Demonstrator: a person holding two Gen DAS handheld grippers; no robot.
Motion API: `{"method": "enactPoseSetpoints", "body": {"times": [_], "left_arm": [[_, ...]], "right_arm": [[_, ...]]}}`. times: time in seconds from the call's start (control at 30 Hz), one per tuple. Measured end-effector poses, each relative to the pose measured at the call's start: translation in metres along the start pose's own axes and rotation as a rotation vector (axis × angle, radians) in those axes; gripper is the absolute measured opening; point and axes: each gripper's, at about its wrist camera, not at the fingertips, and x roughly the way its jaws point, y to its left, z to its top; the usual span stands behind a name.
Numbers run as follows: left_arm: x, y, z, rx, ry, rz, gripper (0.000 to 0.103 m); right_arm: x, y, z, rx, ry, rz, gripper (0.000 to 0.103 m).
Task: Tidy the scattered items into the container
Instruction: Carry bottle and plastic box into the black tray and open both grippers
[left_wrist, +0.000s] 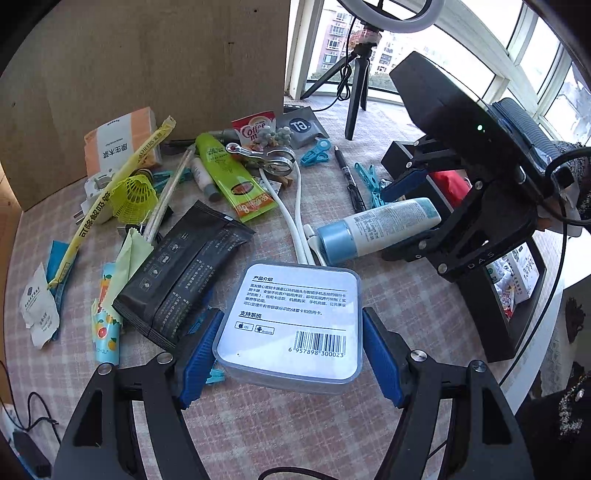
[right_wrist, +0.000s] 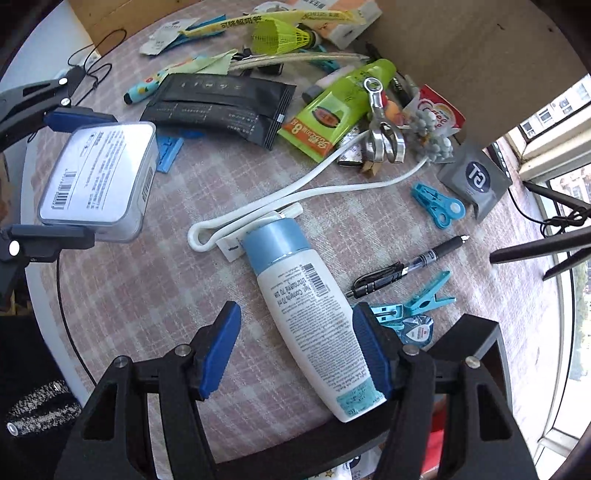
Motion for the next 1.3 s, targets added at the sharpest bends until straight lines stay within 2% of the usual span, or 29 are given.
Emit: {"method": "enactPoseSetpoints", "body": {"times": [0.17,0.37,0.53,0.7,0.97,1.13,1.2,1.3], "left_arm": [[-0.001,0.002,-0.003,-0.035,0.005,0.006,0.071],[-0.001,0.004,-0.005,-0.068,0.009,0.020,0.071],[0.001,0.004,-0.006,-0.079,0.014,0.025,0.071],[0.000,-0.003,-0.002,-0.067,0.008,0.021,0.071],[0.001,-0.025,0.011,-0.022,-0.009,0.002,0.071],[-0.002,-0.055,0.024,0.034,-0.026,-0.026,0.071],[-0.002,-0.069,0.032,0.055,-0.035,-0.044,0.071],[0.001,-0.096,0.045,0.095,-0.046,-0.069,0.071]], "right_arm": [[0.020,-0.001,0.002,-0.085,0.053,-0.012,0.063],[0.033,-0.016,0.006,-0.069,0.067,0.034,0.062],[0.035,-0.016,0.002,-0.049,0.061,0.030,0.050],[0.023,-0.022,-0.008,0.046,0.020,0.036,0.046],[-0.015,-0.040,-0.039,0.210,-0.078,0.011,0.046],[-0.036,-0.069,-0.070,0.343,-0.119,-0.003,0.046],[-0.045,-0.069,-0.079,0.407,-0.135,-0.025,0.046],[-0.055,-0.081,-0.108,0.500,-0.163,-0.052,0.046]]}}
